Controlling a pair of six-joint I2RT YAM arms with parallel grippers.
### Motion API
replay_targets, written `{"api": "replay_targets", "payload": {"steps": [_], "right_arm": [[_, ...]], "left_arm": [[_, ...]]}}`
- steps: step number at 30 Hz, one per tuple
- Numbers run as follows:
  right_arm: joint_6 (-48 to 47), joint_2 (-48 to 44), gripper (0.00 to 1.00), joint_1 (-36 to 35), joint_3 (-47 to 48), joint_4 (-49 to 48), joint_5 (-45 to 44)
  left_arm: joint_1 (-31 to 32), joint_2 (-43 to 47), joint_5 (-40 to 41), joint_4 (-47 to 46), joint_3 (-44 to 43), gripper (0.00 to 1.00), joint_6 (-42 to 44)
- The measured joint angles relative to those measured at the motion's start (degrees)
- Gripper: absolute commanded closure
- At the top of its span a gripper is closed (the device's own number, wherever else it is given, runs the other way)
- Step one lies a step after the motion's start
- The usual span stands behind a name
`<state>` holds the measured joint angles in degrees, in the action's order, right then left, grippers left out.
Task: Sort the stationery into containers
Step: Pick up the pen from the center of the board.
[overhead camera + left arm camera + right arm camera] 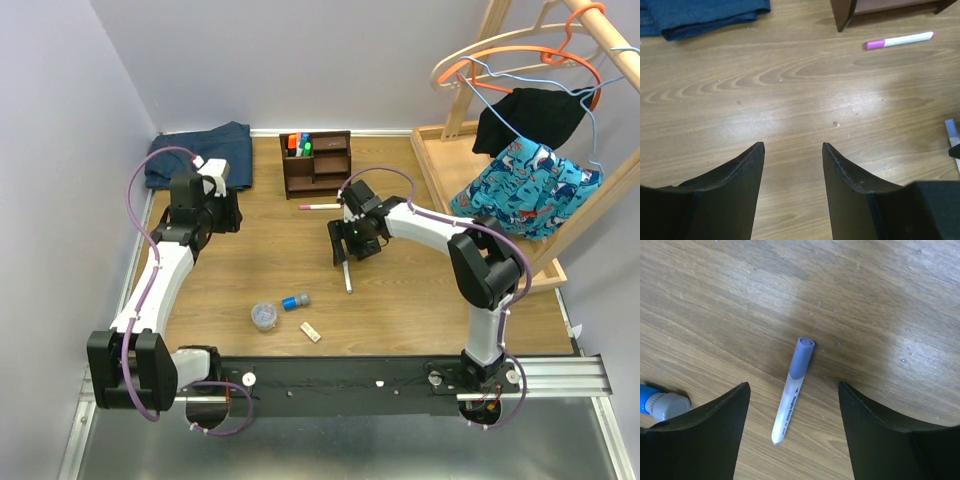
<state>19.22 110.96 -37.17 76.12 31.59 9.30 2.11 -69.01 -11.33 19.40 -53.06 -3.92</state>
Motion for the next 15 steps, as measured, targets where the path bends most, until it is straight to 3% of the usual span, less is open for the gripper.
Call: {"api": "replay_targets", "payload": {"steps": [15], "right_arm": [[0.8, 4.0, 0.50, -1.4, 4.8, 1.7, -5.5]], "left_arm": [[0.0, 1.5, 0.7, -1.9, 2.1, 0.41, 0.0]]}}
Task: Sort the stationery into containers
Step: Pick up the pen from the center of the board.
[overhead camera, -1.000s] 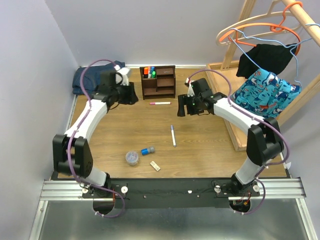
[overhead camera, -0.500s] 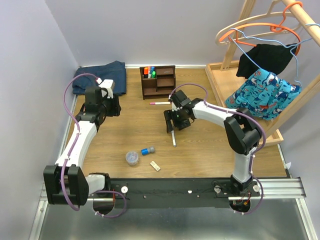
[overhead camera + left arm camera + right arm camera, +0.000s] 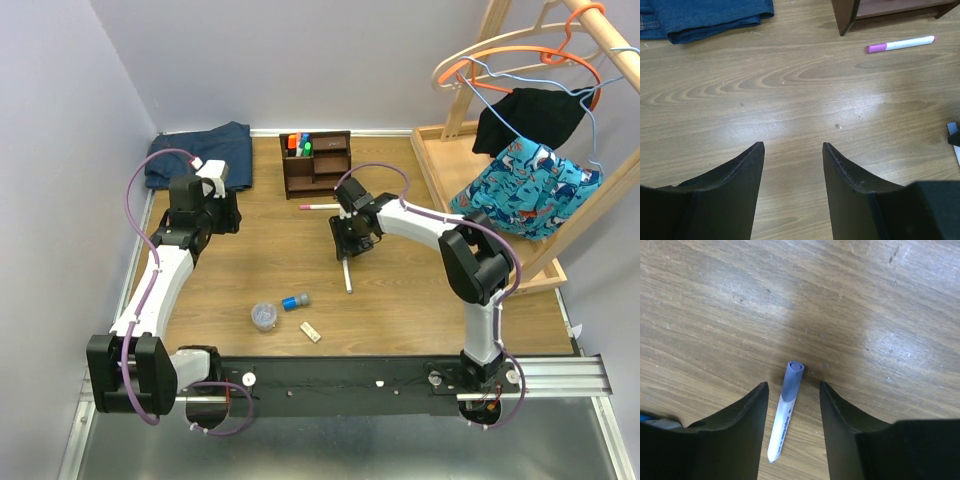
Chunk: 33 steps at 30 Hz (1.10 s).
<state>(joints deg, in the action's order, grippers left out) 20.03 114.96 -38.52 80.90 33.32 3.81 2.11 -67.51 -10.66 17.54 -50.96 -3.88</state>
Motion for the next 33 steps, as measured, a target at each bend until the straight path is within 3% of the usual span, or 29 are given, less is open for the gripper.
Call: {"api": "replay_targets", "payload": {"steps": [8, 16, 26, 33], "right_arm": [[-1.1, 1.2, 0.58, -2.0, 0.8, 0.0, -4.7], [-4.7, 1.1, 0.83, -6.2, -1.7, -3.6, -10.8], [-12.8, -0.2, 0.95, -6.6, 0.5, -3.6, -11.2], [-20.6, -4.7, 0.97, -6.2, 9.1, -6.2, -11.1]], "left_arm": [[0.0, 0.0, 0.0, -0.7, 0.6, 0.41, 0.0], [0.0, 0.0, 0.0, -1.2, 1.0, 0.41, 0.0], [-1.8, -2.3, -3.3, -1.8, 0.8, 0.41, -0.5], [-3.0, -7.2, -9.0, -2.8, -4.0, 0.38, 0.9]]}}
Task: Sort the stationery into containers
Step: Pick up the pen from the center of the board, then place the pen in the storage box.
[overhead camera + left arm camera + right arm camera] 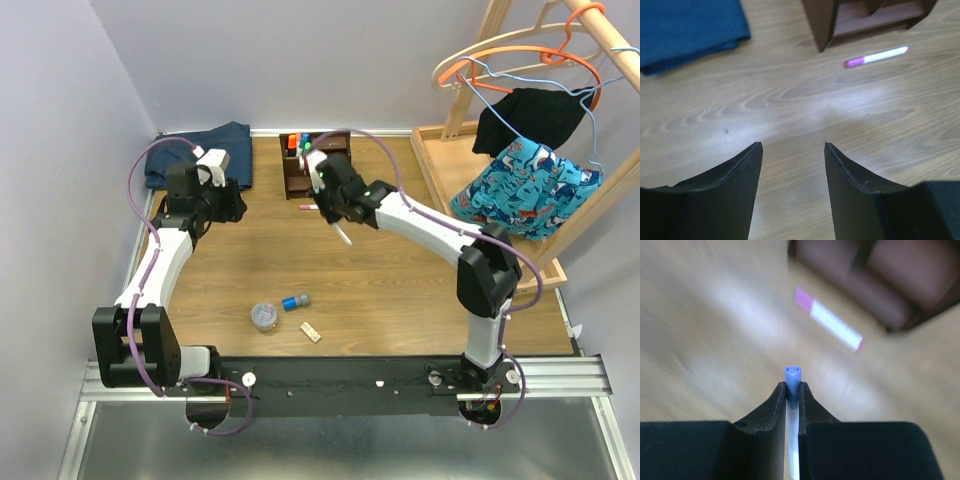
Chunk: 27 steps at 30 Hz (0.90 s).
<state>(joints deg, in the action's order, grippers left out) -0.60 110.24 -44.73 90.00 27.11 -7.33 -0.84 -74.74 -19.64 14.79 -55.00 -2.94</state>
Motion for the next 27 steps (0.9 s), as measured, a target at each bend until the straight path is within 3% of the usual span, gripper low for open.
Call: {"api": "replay_targets", "payload": {"steps": [3, 11, 19, 27], "right_arm": [[-2.6, -1.3, 0.99, 1.2, 6.9, -5.6, 0.7], [-5.7, 1.7, 0.99, 6.6, 12.8, -27.4, 5.4], [-5.2, 12.3, 0.99, 9.0, 14.0, -49.7, 15.4], [-0.3, 22.4, 0.99, 9.9, 20.7, -61.9, 20.2]], "left_arm": [[0.0, -1.1, -3.8, -1.1, -2.7, 0.38, 1.0], [0.2, -3.6, -10.6, -1.5, -5.4, 0.38, 4.2], [0.5, -6.2, -12.1, 3.2, -7.6, 0.38, 7.0], [0.5, -10.6, -12.2, 6.6, -14.0, 0.38, 7.6]]}}
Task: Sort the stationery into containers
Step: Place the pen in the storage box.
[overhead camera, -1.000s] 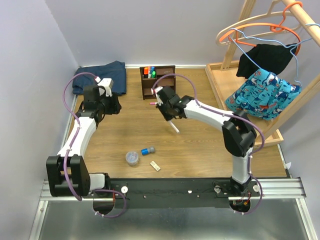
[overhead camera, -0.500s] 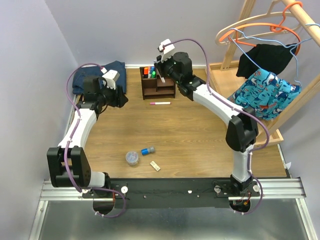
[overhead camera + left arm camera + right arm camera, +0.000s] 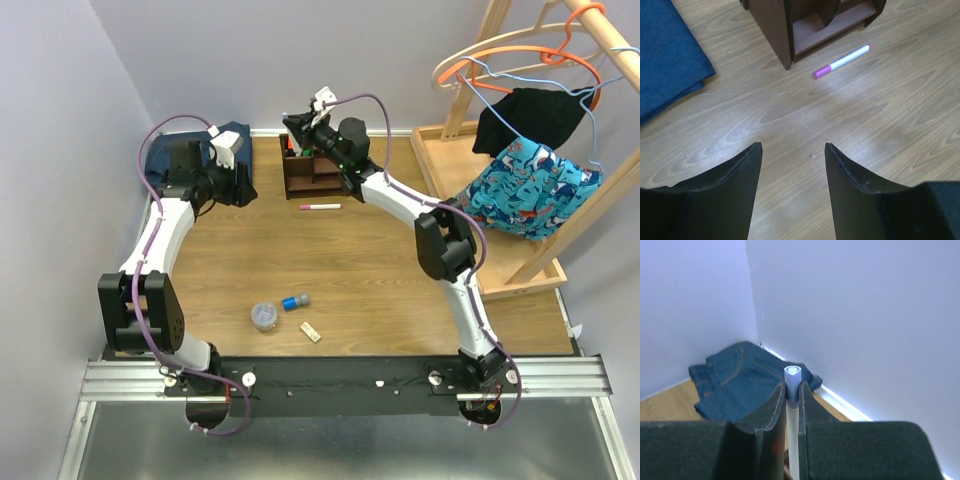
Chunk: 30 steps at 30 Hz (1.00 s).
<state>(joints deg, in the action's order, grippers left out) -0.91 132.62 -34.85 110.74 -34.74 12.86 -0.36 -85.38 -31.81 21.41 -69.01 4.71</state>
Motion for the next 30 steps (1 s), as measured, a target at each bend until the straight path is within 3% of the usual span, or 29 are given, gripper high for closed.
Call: {"api": "replay_targets", "payload": {"steps": [9, 18, 30], "right_arm": [[3.1, 4.8, 0.99, 0.7, 3.7, -8.6, 1.2], [3.7, 10.3, 0.99, 0.8, 4.3, -12.8, 1.9], [2.3, 10.7, 0.98, 0.8, -2.5, -16.5, 3.1]], "left_arm": [[0.3, -3.9, 0.2, 3.5, -5.4, 0.38, 1.6], [4.4, -5.9, 1.9, 5.4, -7.7, 0.37, 4.3], [5.7, -6.0, 4.2, 5.8, -7.7, 0.37, 5.4]]}}
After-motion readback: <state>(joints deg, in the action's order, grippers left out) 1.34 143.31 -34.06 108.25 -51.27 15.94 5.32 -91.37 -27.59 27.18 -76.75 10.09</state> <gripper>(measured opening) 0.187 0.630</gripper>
